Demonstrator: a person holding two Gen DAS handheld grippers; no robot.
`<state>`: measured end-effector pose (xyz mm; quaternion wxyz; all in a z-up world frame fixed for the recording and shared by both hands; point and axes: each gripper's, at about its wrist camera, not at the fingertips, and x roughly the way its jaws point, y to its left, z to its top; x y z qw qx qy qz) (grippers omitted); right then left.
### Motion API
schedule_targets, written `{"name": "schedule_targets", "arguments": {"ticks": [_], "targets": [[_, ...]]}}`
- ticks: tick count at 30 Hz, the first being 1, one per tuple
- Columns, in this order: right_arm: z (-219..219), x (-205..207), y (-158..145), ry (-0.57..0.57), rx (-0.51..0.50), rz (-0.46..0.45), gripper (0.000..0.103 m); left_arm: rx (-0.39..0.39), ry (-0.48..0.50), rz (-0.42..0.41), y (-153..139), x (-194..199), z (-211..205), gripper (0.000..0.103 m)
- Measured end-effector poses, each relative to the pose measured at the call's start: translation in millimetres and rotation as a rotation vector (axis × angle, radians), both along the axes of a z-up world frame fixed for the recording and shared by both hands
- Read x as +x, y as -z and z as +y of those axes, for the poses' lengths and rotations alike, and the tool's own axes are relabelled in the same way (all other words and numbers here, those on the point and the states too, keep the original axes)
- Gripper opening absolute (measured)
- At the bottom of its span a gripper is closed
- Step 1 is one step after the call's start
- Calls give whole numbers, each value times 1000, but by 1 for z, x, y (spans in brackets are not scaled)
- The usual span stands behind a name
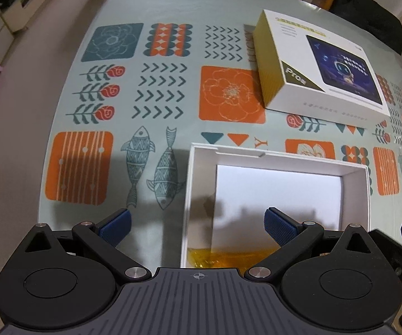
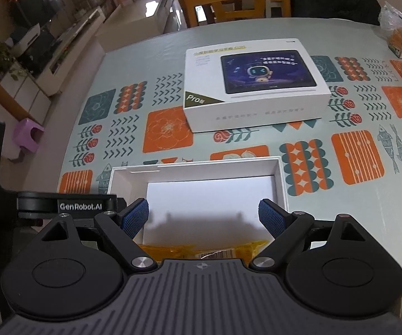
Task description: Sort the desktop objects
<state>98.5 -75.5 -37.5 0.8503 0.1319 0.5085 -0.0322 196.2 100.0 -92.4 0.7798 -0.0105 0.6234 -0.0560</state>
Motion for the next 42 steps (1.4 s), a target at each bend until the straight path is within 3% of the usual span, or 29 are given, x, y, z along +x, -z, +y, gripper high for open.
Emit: {"name": "schedule_targets", "arguments": {"ticks": [20,42], "targets": [[17,5,19,72,15,71,103,29,77,21,15,17,4,103],[-31,-23,6,-22,44,13,103,52,-43,-28,-10,-18,-36,103]]}}
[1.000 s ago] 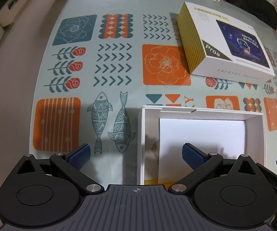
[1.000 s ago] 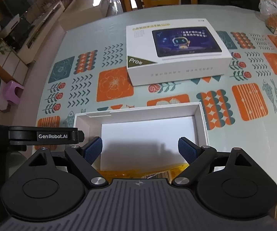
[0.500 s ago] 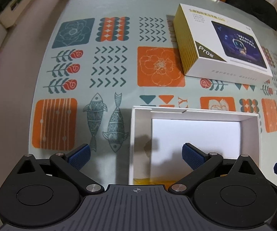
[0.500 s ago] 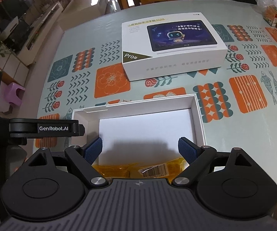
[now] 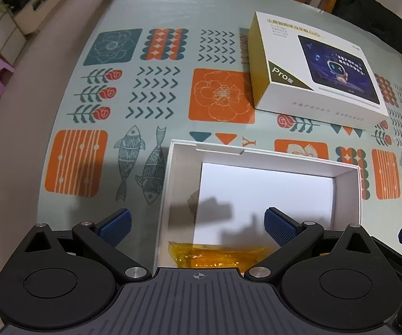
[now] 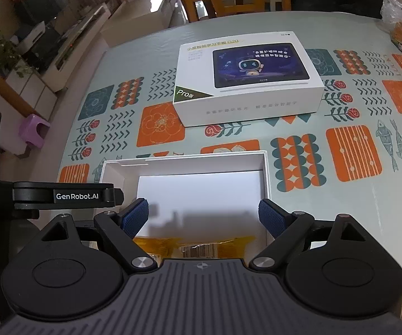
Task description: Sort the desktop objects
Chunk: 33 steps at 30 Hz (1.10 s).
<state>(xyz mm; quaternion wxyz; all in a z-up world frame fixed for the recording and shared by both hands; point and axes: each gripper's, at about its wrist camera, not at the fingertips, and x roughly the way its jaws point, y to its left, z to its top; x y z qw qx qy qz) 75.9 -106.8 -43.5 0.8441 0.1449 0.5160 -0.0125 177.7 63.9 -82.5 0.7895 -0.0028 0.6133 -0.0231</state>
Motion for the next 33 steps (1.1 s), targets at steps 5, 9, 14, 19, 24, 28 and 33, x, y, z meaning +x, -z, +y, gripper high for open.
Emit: {"name": "schedule_targets", "arguments": {"ticks": [5,9,14,19,24,28,33], "targets": [[-8,-5,1,-19,3,-3,103,3,-21,0,-1,-7,-7,103],[-14,-6,2,-33,8,-2,103,7,-37,-1,-1,-11,-11,103],[-17,-9,-1,-53,8,-21,103,12,-66,-10,-4,-15,-13,103],[-19,-10,-2,-78,17,-28,103,15,-96,-20,-7,-18,-14,103],[-22,-12,-6,-102,15,-40,103,15,-122,-29,-9,-20,-16,103],[-26,-14,-7,-117,11,-45,103,16,-134,-30,-9,-22,-21,103],[-34,-20,-5,-125,13,-44,103,20,-142,-26,-7,-24,-30,103]]}}
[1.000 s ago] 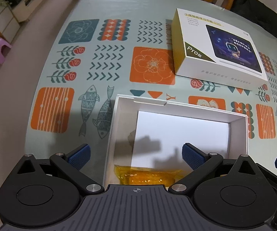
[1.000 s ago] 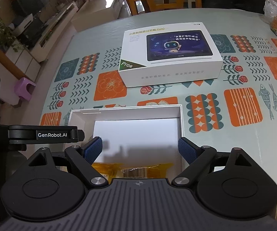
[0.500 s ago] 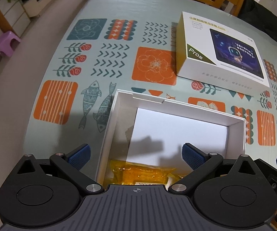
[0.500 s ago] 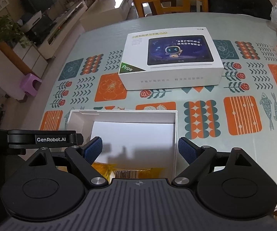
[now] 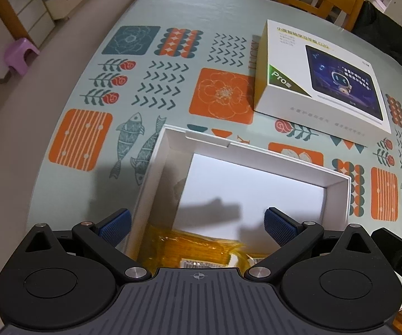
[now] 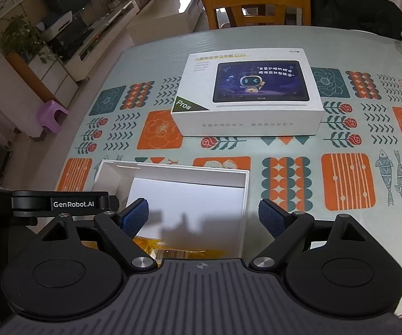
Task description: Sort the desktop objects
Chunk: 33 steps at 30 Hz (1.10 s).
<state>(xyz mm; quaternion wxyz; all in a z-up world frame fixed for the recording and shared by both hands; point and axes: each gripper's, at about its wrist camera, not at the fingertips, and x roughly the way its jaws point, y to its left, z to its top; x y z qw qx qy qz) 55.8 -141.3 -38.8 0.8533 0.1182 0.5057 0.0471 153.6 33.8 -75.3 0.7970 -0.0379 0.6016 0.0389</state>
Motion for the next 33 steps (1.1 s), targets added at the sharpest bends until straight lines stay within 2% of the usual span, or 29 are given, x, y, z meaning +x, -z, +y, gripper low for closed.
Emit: {"name": "schedule_targets", "arguments": {"ticks": [17,23,33], "targets": [[-33,-21,9,15,19,-4,103,35,10,-8,-1,-2,-33,103],[-40,-23,13,49,-12,14,103,60,35,-12,-2,1,-40,103],[-45,-16,28,117,-103,97,103,85,82,31,13,13,-56,103]]}}
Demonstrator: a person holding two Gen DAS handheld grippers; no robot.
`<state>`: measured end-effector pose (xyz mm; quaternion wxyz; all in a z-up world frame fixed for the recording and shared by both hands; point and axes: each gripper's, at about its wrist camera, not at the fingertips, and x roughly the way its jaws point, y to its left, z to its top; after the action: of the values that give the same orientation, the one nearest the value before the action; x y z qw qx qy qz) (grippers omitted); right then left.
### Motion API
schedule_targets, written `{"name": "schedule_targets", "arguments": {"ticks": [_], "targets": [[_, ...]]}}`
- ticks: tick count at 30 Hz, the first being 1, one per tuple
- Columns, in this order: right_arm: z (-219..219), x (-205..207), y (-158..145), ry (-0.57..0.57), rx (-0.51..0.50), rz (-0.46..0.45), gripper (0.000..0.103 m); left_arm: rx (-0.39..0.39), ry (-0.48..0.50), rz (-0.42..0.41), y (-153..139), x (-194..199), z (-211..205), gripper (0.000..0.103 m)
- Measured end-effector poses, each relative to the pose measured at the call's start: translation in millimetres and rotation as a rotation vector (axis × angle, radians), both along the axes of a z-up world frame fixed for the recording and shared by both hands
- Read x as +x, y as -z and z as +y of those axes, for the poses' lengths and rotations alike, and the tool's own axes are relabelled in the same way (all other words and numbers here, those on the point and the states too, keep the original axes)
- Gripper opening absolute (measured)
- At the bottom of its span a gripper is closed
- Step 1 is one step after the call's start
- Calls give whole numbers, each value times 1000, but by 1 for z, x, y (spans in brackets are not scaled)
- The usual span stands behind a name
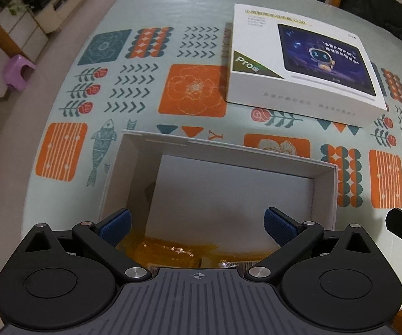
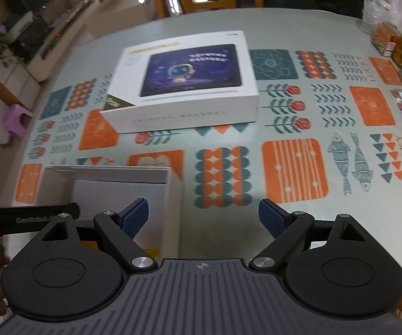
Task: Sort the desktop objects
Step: 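Move the right gripper toward the white tablet box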
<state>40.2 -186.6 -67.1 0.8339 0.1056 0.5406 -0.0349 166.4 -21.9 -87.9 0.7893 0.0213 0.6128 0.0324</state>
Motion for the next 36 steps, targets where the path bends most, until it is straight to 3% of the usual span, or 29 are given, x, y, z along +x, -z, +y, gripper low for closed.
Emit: {"name": "schedule_targets", "arguments": {"ticks": [9,36], "targets": [[8,16,6,-38,-126,23,103,22,11,-11,-4,16,-10,103],[4,98,10,23,-248,21,103,38,104,-46,0,111,-22,103]]}}
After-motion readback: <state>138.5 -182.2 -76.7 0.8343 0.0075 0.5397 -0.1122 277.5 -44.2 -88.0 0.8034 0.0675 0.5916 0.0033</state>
